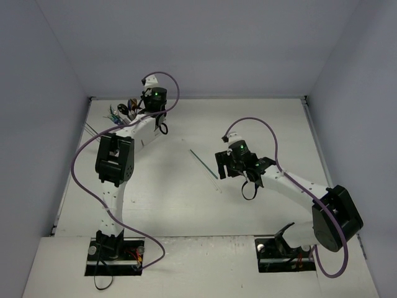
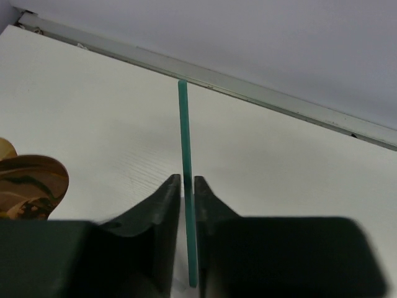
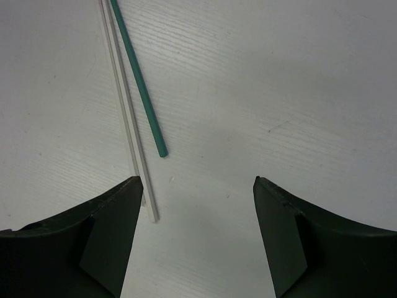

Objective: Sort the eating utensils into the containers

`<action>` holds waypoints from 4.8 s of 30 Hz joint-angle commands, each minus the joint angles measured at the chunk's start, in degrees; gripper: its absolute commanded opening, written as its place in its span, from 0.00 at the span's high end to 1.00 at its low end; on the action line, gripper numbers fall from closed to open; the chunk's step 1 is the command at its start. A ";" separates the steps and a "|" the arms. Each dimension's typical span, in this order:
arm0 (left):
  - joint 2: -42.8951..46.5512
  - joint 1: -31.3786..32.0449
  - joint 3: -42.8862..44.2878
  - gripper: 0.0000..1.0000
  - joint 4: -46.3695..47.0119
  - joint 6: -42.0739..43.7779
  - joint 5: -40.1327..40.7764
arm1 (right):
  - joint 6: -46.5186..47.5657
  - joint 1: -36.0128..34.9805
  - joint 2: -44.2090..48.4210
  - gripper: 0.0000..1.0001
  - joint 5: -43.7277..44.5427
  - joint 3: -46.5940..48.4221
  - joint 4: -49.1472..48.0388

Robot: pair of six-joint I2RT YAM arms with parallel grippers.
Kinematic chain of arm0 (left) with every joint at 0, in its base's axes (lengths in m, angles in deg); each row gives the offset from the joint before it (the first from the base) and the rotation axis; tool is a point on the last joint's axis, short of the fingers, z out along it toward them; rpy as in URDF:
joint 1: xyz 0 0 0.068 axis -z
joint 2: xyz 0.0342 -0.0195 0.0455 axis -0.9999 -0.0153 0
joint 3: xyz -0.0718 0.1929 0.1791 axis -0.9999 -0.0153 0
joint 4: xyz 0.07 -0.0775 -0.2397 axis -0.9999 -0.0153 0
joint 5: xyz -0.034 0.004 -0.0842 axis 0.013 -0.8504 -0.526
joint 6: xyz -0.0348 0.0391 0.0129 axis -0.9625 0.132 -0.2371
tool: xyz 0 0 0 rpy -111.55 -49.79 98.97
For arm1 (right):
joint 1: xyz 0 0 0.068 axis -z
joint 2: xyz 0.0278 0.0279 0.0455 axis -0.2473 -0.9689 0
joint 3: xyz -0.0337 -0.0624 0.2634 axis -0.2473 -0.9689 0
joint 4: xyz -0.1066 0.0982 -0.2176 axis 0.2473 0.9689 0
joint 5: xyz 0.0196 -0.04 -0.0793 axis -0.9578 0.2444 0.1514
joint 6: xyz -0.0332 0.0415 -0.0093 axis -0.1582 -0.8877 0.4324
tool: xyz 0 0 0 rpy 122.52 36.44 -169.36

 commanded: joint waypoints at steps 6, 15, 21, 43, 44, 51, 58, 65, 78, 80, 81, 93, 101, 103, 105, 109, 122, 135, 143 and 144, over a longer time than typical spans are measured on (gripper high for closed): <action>8.89 0.25 -2.96 0.73 3.78 -2.78 0.67 | 0.37 -0.53 0.58 0.31 1.61 0.22 -2.17; 18.60 0.71 -6.43 0.55 2.03 -2.61 -3.18 | 1.56 -0.88 0.09 0.33 -1.31 2.79 -2.06; 32.02 1.04 -7.21 0.50 -11.05 -4.53 -10.81 | 4.80 -0.79 -6.14 0.41 -5.18 7.06 -1.38; 73.41 0.51 -40.43 0.10 -36.90 -4.88 -37.32 | 8.92 -3.68 -21.98 0.50 -3.69 13.46 1.53; 74.17 0.51 -41.28 0.10 -36.78 -4.98 -37.79 | 8.80 -3.69 -21.98 0.51 -3.65 13.53 1.52; 75.95 0.51 -46.01 0.09 -36.79 -6.10 -41.30 | 8.30 -4.37 -19.49 0.52 -4.18 14.15 1.68; 76.06 0.51 -47.97 0.09 -36.65 -6.39 -42.92 | 8.72 -4.14 -20.51 0.58 -1.42 15.19 2.04; 75.11 0.60 -49.03 0.09 -36.56 -6.30 -43.45 | 8.80 -4.13 -22.63 0.64 -1.37 15.25 2.05; 74.00 0.65 -49.58 0.09 -36.17 -6.87 -44.41 | 8.98 -4.09 -25.58 0.88 -1.37 15.33 2.14; 73.84 0.60 -49.49 0.09 -36.09 -7.09 -44.86 | 8.89 -3.78 -25.13 0.97 0.20 15.25 2.07; 73.77 0.61 -49.48 0.09 -35.88 -7.20 -44.99 | 8.90 -3.71 -24.84 0.98 0.34 15.25 2.14; 70.62 4.28 -47.30 0.09 -25.49 -16.89 -49.06 | 8.93 -8.82 -10.33 1.00 5.66 16.93 1.34; 66.05 11.50 -45.99 0.09 -9.86 -23.94 -43.20 | 3.81 -12.78 0.79 1.00 0.96 15.93 -4.98; 65.54 12.84 -46.20 0.09 -5.56 -24.65 -40.50 | 3.16 -13.10 2.49 1.00 -0.13 15.81 -6.06; 64.77 13.71 -46.21 0.09 -2.33 -25.47 -38.24 | 2.60 -13.27 3.59 1.00 -1.96 15.77 -6.98; 63.27 15.31 -44.68 0.10 1.50 -26.20 -36.50 | 2.12 -13.36 4.73 1.00 -4.15 15.79 -7.66; 54.84 17.13 -39.38 0.43 4.83 -23.97 -32.91 | 0.94 -13.32 5.40 1.00 -6.51 14.89 -9.51; 51.92 17.30 -35.51 1.00 4.83 -20.37 -30.62 | 0.86 -13.33 4.35 0.74 -4.23 14.10 -9.82; 46.49 15.00 -30.02 1.00 4.74 -13.62 -25.63 | 1.26 -12.03 4.43 0.31 1.94 13.26 -9.66; 45.43 14.32 -29.00 1.00 4.74 -12.61 -24.72 | 1.36 -11.70 4.55 0.30 2.57 12.72 -9.64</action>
